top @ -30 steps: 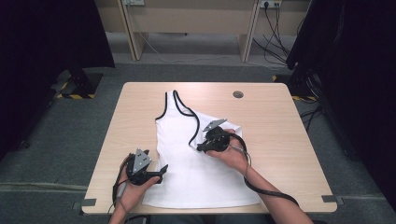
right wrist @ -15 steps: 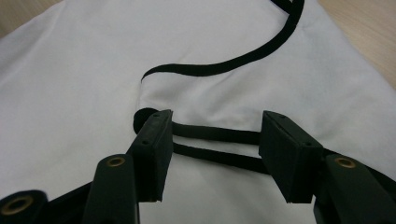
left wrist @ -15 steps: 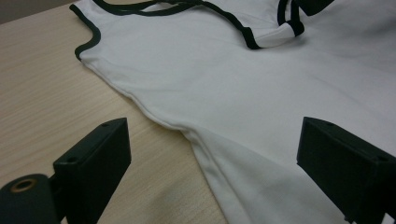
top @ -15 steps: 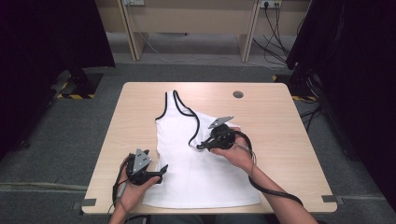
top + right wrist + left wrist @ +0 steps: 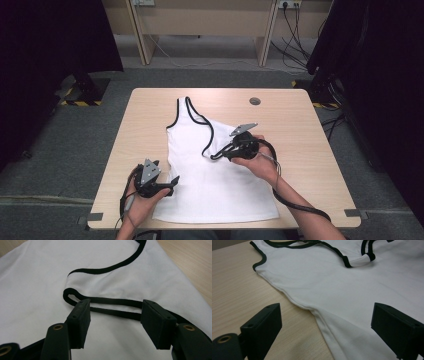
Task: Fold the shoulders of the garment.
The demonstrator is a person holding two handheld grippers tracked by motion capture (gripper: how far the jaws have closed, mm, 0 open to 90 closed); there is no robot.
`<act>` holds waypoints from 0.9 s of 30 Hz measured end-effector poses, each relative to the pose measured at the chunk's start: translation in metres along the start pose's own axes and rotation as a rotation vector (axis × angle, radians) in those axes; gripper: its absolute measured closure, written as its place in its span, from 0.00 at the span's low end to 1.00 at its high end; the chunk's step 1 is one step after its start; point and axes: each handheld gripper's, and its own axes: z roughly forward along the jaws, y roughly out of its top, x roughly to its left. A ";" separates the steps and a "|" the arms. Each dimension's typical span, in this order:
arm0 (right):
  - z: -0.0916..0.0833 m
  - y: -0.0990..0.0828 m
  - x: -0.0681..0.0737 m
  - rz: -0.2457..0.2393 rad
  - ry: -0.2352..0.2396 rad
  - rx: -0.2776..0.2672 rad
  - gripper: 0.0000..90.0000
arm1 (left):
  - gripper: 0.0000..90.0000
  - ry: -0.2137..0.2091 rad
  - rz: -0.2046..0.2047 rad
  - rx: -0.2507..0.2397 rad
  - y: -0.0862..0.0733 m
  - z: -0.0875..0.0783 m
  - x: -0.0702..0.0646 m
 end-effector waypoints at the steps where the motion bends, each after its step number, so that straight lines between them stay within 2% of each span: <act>1: -0.003 -0.002 -0.002 0.002 -0.004 -0.002 0.45 | 0.10 0.001 -0.003 -0.004 0.001 0.000 0.001; 14: -0.021 -0.013 -0.013 0.030 -0.027 -0.018 0.43 | 0.10 0.000 0.002 -0.010 0.008 0.000 0.003; 27: -0.037 -0.025 -0.022 0.063 -0.052 -0.032 0.41 | 0.10 0.008 0.010 -0.011 0.023 0.007 0.015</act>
